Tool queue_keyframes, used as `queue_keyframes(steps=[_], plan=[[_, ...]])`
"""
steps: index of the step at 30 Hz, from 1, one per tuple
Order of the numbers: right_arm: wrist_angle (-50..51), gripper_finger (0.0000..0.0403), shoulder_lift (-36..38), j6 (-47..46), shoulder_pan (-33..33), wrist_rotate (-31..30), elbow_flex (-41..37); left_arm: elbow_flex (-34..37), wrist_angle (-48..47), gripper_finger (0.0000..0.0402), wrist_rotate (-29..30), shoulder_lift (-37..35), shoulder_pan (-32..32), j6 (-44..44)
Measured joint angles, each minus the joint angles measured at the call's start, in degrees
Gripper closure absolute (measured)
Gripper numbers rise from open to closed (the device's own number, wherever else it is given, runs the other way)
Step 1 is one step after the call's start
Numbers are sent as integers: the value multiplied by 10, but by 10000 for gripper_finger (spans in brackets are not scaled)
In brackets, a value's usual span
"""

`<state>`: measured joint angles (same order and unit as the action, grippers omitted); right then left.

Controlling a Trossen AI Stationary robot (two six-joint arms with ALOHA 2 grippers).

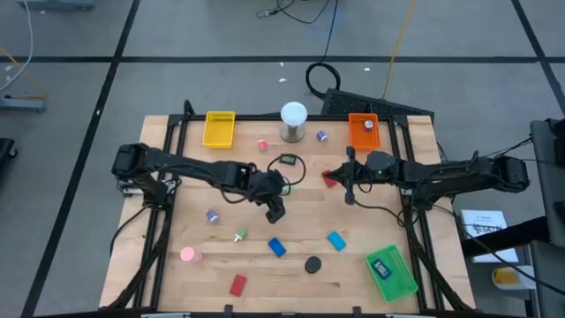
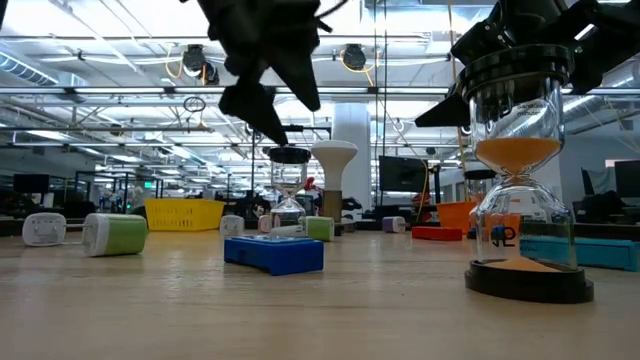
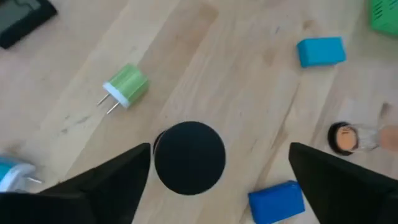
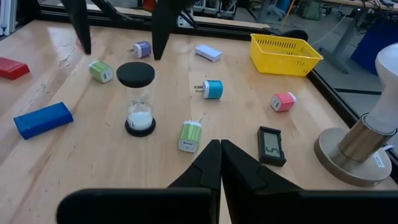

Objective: Pick & Place Office items
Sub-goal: Put the white hour glass into the yellow bin

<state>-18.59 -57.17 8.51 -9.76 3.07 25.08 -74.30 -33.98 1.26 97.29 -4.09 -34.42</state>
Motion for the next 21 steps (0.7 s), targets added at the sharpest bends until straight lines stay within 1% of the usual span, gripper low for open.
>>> queue_keyframes(steps=[2,9,13,19,21], plan=[[1,402,0,-4,0,0,0,-4,-5,7,3,10,0,0],[2,402,0,-5,0,0,0,-4,-15,41,22,31,0,-5],[0,402,0,-4,0,0,0,-4,-23,45,23,49,0,-5],[-3,402,0,-3,0,0,0,-4,-16,46,39,82,0,-7],[-2,402,0,-2,0,0,0,-4,-20,53,47,86,0,-7]])
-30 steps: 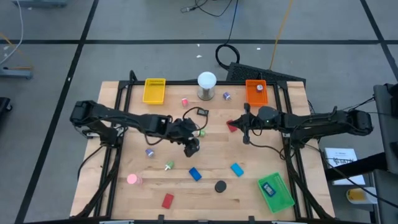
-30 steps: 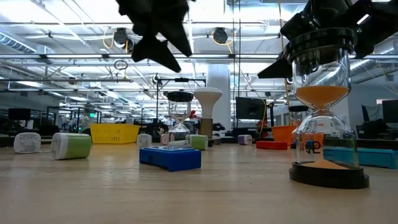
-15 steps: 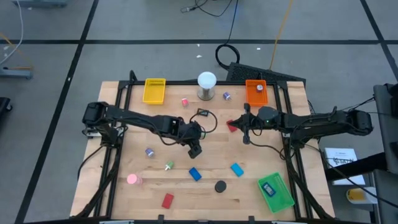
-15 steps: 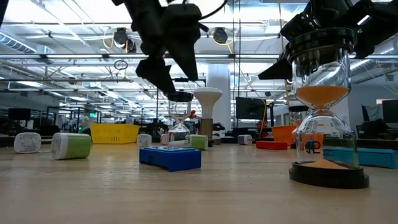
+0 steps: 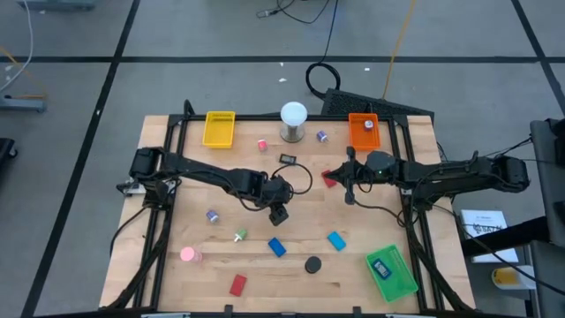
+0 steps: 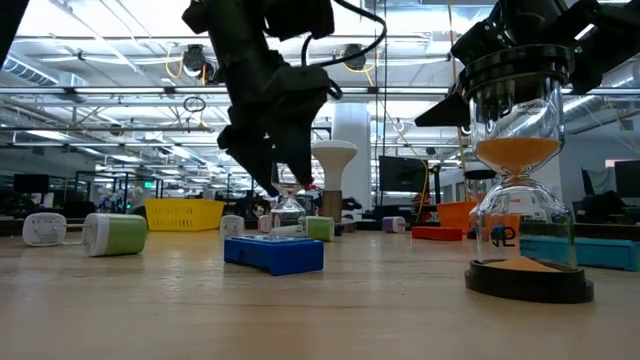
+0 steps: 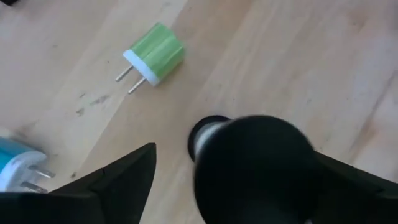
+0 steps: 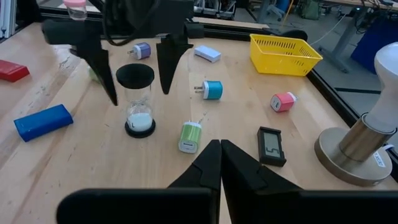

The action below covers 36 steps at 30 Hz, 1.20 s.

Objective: Pick & Place Office items
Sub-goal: Put the white hour glass into the yellow bin

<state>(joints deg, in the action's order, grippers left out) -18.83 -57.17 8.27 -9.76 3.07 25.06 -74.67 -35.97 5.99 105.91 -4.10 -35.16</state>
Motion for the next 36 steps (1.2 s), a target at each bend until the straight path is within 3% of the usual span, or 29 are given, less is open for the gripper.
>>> queue_keyframes(steps=[4,9,15,24,31,36], plan=[[-2,402,0,1,0,0,0,0,3,100,10,-1,0,-3],[-4,402,0,5,0,0,0,0,2,194,32,-1,-7,-3],[-36,402,0,16,0,0,0,1,-10,198,47,-20,-12,3],[-28,402,0,5,0,0,0,14,-135,198,127,-175,-1,0],[-31,402,0,0,0,-30,0,164,-126,198,98,-292,104,37],[-33,403,0,0,-12,-36,0,274,-25,198,9,-332,203,91]])
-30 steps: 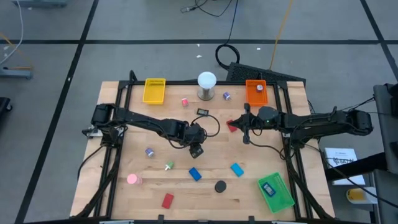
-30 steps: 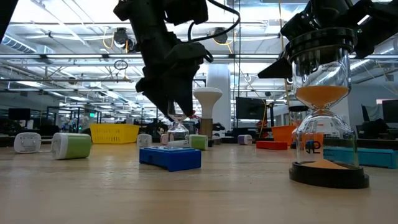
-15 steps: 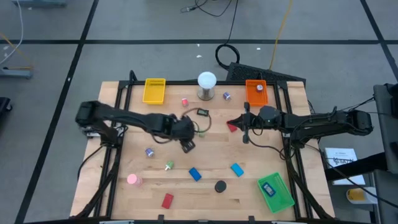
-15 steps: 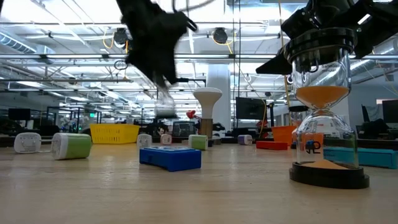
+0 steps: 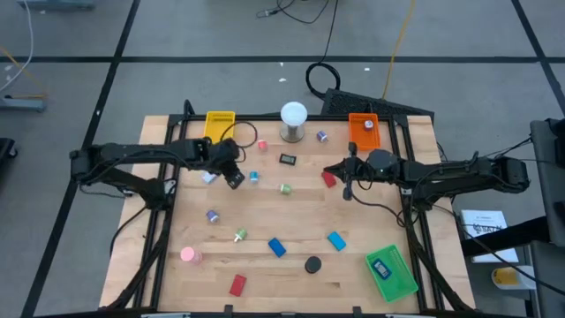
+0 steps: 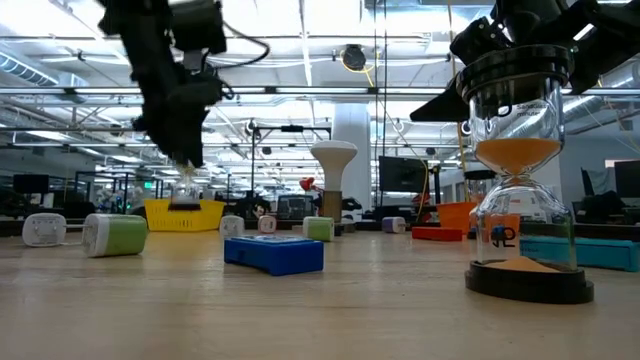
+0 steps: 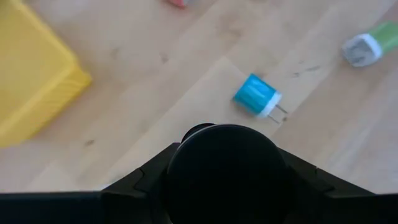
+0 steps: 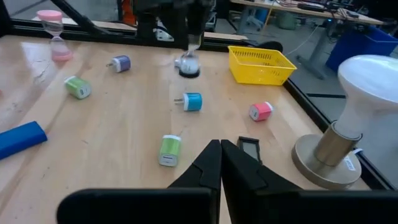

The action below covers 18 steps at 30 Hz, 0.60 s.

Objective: Pick & Place Office items
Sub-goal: Put the white hour glass into the yellow bin

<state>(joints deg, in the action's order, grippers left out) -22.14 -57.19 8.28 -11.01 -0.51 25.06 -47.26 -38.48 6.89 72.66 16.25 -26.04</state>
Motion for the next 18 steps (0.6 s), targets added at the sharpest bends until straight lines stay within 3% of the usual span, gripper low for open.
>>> queue_keyframes(steps=[5,18], plan=[[-33,403,0,5,-26,4,0,39,40,198,-57,-1,48,33],[-77,403,0,89,-48,5,0,40,21,198,9,1,52,60]])
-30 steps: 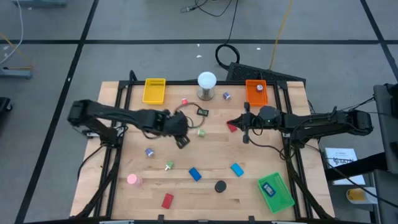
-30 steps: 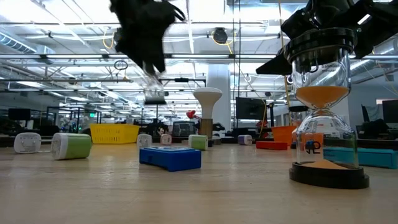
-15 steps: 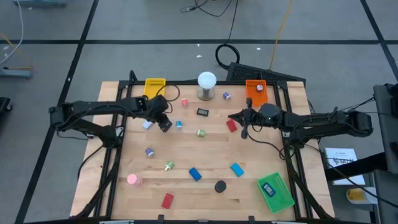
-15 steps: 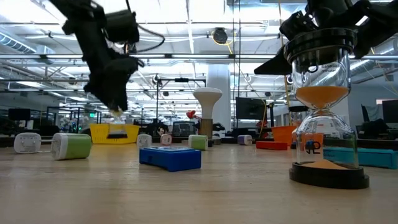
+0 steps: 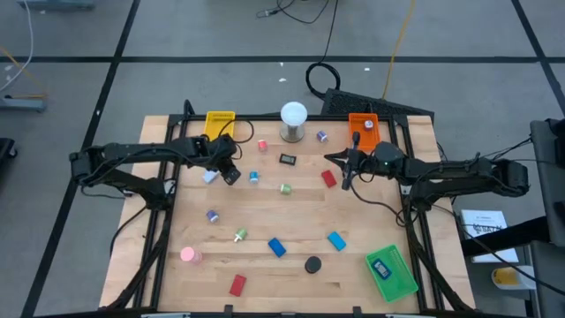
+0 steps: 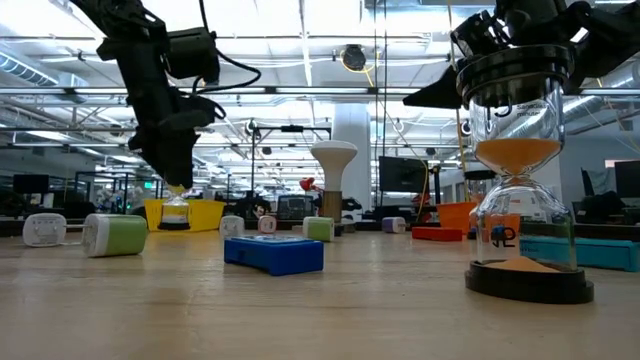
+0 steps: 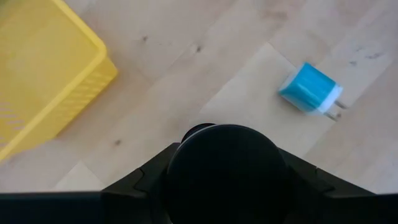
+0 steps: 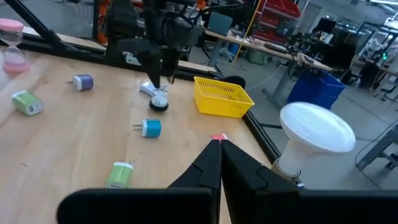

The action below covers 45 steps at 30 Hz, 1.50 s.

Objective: Pick & Place Office items
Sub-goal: Put the white hour glass into the yellow bin

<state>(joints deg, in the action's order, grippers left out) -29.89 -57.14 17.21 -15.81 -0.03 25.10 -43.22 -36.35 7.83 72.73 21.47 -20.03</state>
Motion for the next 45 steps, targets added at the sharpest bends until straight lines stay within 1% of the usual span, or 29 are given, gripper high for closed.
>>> queue_keyframes(steps=[6,13,17,21,22,24,29,38,42,45], plan=[[1,403,0,-1,1,1,0,1,9,198,2,1,0,4],[1,403,0,-18,1,2,0,38,44,198,-4,5,0,-33],[1,403,0,-30,2,3,0,57,69,190,-3,5,-4,-61],[1,403,0,-36,2,3,0,63,54,173,-24,12,-14,-59],[1,403,0,-37,2,3,0,64,46,168,-25,9,-16,-58],[1,403,0,-36,2,3,0,58,63,158,-20,7,-18,-58],[-1,403,0,-37,2,3,0,57,52,123,-19,4,-17,-53],[-1,403,0,-46,6,3,0,-8,6,57,-14,4,-4,-9],[-2,403,0,-46,5,2,0,-37,-11,43,-13,4,5,12],[-3,403,0,-46,5,2,0,-44,-14,42,-13,4,13,16]])
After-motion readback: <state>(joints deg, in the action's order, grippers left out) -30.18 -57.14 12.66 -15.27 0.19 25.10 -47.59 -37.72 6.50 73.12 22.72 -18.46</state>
